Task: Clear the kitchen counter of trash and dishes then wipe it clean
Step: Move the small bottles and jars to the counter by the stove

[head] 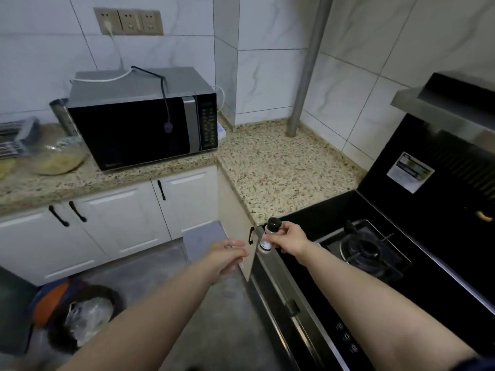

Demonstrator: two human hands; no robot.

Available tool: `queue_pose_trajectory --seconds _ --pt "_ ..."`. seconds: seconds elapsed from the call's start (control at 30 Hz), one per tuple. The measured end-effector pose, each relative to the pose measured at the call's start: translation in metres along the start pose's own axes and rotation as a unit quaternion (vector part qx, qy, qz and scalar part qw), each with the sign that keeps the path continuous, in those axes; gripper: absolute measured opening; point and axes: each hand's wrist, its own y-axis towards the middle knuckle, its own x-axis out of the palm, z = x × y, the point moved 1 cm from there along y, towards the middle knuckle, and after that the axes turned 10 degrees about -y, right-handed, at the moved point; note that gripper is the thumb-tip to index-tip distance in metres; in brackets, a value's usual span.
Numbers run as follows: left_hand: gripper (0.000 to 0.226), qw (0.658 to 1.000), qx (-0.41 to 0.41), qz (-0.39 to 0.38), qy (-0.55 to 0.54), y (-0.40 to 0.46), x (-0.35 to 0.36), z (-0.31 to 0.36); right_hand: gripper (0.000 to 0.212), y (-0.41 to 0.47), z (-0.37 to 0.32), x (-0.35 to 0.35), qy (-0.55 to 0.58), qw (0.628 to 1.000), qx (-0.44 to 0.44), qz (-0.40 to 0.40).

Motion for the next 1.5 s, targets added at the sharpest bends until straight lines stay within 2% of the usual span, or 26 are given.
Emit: queue_pose_trajectory --seconds 0.07,0.2,0.33,0.47,0.57,0.8,1.0,1.13,1.27,1.5 --pt "0.022 1.0 0.004 -0.017 0.017 0.028 -0.006 0.021 0.036 0.023 -0.008 0.002 -0.048 0.999 0.015 -0.015" --pt "0.027 0.995 0.017 -0.077 0.06 0.083 -0.013 0.063 0.048 0.062 -0.019 0.004 -0.07 0.995 0.05 0.043" --pt "0.023 0.987 0.017 -0.134 0.091 0.122 -0.019 0.101 0.042 0.082 -0.043 0.002 -0.066 0.99 0.076 0.095" --pt "0.022 0.98 0.022 -0.157 0.123 0.154 -0.012 0.125 0.04 0.096 -0.053 -0.002 -0.041 0.988 0.09 0.119" --pt "0.012 0.978 0.02 -0.159 0.132 0.18 0.007 0.142 0.039 0.114 -0.045 -0.012 -0.024 0.984 0.107 0.138" --pt "0.015 0.97 -0.017 -0.171 0.173 0.244 0.074 0.169 0.049 0.164 -0.013 -0.062 0.03 0.977 0.145 0.154" --pt "0.017 0.942 -0.063 -0.236 0.229 0.29 0.129 0.202 0.043 0.205 -0.002 -0.116 0.052 0.965 0.177 0.188" --pt "0.014 0.94 -0.058 -0.245 0.229 0.322 0.168 0.215 0.037 0.238 0.007 -0.145 0.057 0.96 0.194 0.195" --pt "0.014 0.936 -0.052 -0.242 0.25 0.344 0.194 0.221 0.035 0.26 0.008 -0.163 0.018 0.948 0.21 0.239" --pt "0.016 0.92 -0.025 -0.263 0.288 0.388 0.24 0.221 0.027 0.291 0.013 -0.186 -0.073 0.935 0.232 0.259"
